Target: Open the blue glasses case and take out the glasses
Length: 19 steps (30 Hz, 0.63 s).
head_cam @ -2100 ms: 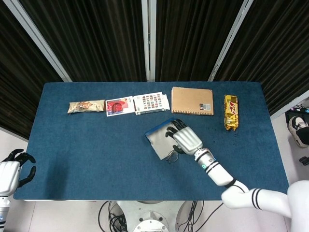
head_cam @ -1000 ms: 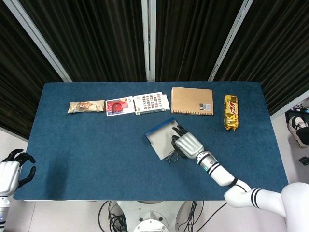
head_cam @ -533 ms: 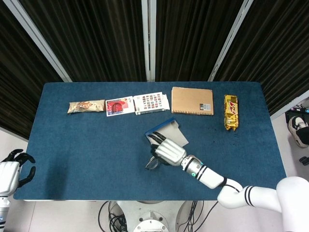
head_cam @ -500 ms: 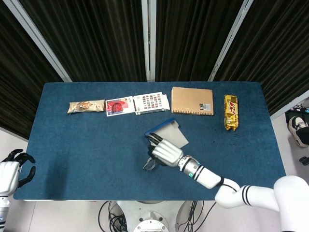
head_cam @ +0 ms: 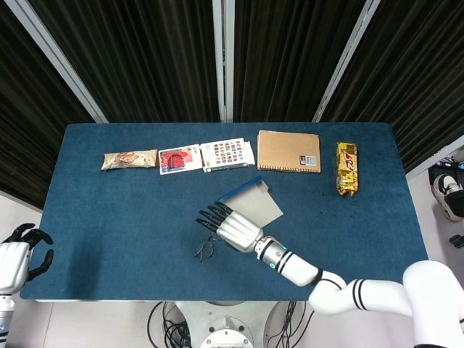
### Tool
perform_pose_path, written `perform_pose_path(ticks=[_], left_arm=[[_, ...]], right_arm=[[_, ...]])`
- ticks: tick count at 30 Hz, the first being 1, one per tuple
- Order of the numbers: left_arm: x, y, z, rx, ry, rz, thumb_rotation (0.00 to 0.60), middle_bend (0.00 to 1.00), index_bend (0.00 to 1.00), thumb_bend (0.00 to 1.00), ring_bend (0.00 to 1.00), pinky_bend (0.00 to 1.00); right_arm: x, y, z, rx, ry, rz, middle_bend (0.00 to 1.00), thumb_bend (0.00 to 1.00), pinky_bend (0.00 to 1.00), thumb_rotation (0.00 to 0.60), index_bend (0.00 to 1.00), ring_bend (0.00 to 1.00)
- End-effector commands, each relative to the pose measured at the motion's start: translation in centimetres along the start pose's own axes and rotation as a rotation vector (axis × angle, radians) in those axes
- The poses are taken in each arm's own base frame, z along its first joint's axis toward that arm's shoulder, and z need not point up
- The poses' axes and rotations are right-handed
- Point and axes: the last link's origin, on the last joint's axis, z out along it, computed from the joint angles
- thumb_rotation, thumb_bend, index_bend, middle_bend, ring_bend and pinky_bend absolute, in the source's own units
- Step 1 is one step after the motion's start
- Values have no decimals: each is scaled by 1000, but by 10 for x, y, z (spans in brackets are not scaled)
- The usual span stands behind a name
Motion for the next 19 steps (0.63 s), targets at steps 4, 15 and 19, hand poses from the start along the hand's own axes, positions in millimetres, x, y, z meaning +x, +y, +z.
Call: perform_pose_path(ticks=[4, 15, 19], left_arm=[[0, 0, 0, -1, -1, 2, 600, 414, 489, 396, 210, 523], [0, 1, 0, 0, 0, 6, 600, 414, 489, 396, 210, 523], [0, 1, 0, 0, 3, 9, 600, 414, 489, 396, 210, 523]], right_arm=[[26, 58, -116, -342, 138, 3, 44, 294, 0, 600, 0, 0], [18, 75, -293, -767, 223, 115, 53, 294, 0, 600, 0, 0], [15, 70, -325, -831, 265, 126, 56, 294, 0, 600, 0, 0]])
